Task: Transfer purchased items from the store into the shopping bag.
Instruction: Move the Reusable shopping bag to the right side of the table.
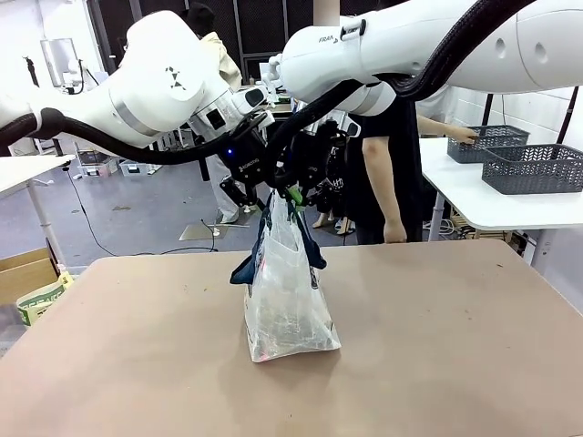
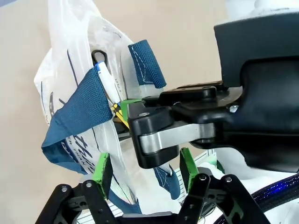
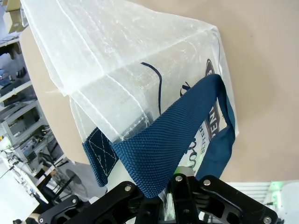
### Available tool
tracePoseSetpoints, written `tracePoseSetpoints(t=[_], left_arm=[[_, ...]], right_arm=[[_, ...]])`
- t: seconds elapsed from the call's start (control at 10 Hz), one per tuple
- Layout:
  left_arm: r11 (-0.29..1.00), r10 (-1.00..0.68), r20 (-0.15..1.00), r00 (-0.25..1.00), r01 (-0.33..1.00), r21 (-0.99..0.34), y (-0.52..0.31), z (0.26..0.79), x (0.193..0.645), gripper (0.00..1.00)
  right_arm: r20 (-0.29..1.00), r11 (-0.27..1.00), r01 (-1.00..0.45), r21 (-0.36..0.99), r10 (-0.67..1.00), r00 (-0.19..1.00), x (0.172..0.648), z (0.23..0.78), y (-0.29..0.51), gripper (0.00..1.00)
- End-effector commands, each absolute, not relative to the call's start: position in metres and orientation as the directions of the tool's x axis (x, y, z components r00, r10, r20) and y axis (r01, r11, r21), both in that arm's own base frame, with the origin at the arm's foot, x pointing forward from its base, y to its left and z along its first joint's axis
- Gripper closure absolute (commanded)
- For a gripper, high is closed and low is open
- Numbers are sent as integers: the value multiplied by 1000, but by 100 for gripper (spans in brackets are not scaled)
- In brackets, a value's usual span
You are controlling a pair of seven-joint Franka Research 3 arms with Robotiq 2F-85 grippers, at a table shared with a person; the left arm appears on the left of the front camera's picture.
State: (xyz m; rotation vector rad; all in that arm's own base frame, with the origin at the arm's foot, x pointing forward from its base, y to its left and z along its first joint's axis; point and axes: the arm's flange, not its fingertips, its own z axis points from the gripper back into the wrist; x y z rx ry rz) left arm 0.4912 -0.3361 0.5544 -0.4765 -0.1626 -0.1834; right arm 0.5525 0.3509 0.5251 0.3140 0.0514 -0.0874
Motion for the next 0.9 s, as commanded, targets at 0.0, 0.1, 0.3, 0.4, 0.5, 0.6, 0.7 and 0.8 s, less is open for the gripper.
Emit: tracePoseSetpoints(t=[0.0, 0.1, 0.3, 0.4, 0.5, 0.6, 0.7, 0.8], left_arm=[[857, -166, 207, 964, 245, -453, -333, 548, 485, 25], [860, -182, 202, 962, 256, -442, -336, 545, 484, 25], [864, -217, 193, 957, 280, -419, -342, 538, 482, 25], [865, -230, 199, 953, 294, -406, -344, 537, 481, 25], [869, -234, 200, 951, 297, -396, -344, 538, 481, 45], [871, -234, 199, 952, 296, -393, -343, 539, 480, 65], [873, -232, 195, 953, 292, -391, -343, 538, 480, 85], [874, -234, 192, 953, 293, -387, -343, 537, 480, 100]], right_arm=[[-82, 935, 117, 334, -94, 992, 555, 525, 354, 100], [-83, 935, 116, 334, -94, 992, 555, 525, 354, 100], [-88, 935, 120, 335, -95, 992, 557, 524, 354, 100], [-89, 935, 120, 334, -96, 991, 557, 524, 354, 100], [-91, 934, 122, 336, -97, 991, 557, 524, 354, 100], [-91, 934, 122, 336, -97, 991, 557, 524, 353, 100], [-92, 933, 121, 339, -95, 991, 557, 524, 353, 100], [-93, 932, 119, 341, -93, 991, 557, 524, 353, 100]])
